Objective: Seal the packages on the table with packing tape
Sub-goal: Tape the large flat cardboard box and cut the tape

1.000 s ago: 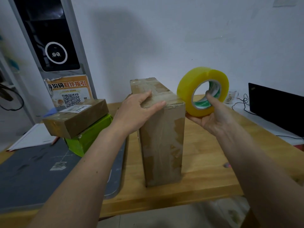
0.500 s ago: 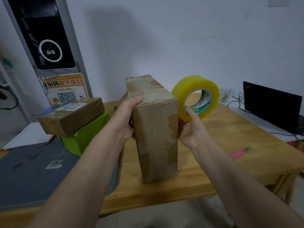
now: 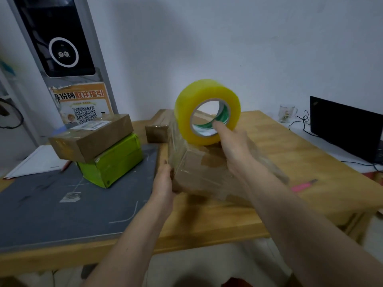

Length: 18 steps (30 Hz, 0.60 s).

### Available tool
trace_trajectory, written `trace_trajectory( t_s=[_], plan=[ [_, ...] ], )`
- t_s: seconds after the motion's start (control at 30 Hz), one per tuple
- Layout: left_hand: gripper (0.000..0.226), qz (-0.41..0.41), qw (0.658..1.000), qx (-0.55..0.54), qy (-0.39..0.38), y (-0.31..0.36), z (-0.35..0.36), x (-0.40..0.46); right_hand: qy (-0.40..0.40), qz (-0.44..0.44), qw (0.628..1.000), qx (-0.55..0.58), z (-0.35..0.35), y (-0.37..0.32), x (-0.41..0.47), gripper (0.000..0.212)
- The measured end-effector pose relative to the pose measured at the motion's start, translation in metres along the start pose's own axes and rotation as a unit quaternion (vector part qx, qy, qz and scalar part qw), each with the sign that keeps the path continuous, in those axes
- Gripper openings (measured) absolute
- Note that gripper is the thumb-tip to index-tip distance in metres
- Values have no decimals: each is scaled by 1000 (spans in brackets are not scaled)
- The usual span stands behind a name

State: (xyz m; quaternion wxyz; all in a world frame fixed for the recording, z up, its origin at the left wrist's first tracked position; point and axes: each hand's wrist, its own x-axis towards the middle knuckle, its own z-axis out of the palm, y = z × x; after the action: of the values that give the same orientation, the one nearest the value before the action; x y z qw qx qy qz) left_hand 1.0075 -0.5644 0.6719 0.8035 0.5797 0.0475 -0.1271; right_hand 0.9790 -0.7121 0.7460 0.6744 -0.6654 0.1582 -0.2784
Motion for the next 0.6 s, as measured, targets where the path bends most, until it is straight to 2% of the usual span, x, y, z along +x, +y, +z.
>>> trace_trajectory(
  t_s=[0.1, 0.17, 0.27, 0.33, 0.43, 0.6],
  plan=[
    [49, 48, 995, 92, 7, -4, -10, 2, -26, -7, 999, -44, 15, 14, -10, 17],
    [60, 90, 987, 131, -36, -11, -23, -3, -63, -17, 996, -63, 24, 28, -19, 19],
    [48, 110, 978, 125, -122, -22, -42, -9, -100, -23, 992, -79, 31, 49, -30, 18],
    [58, 121, 968, 151, -160, -27, -47, -9, -96, -29, 992, -82, 34, 52, -32, 15],
    [67, 161, 962, 167, -141, -27, -41, -6, -91, -39, 990, -96, 33, 53, -29, 5],
    [60, 181, 952, 198, -144, -26, -36, 1, -102, -48, 980, -165, 29, 51, -28, 10]
  ],
)
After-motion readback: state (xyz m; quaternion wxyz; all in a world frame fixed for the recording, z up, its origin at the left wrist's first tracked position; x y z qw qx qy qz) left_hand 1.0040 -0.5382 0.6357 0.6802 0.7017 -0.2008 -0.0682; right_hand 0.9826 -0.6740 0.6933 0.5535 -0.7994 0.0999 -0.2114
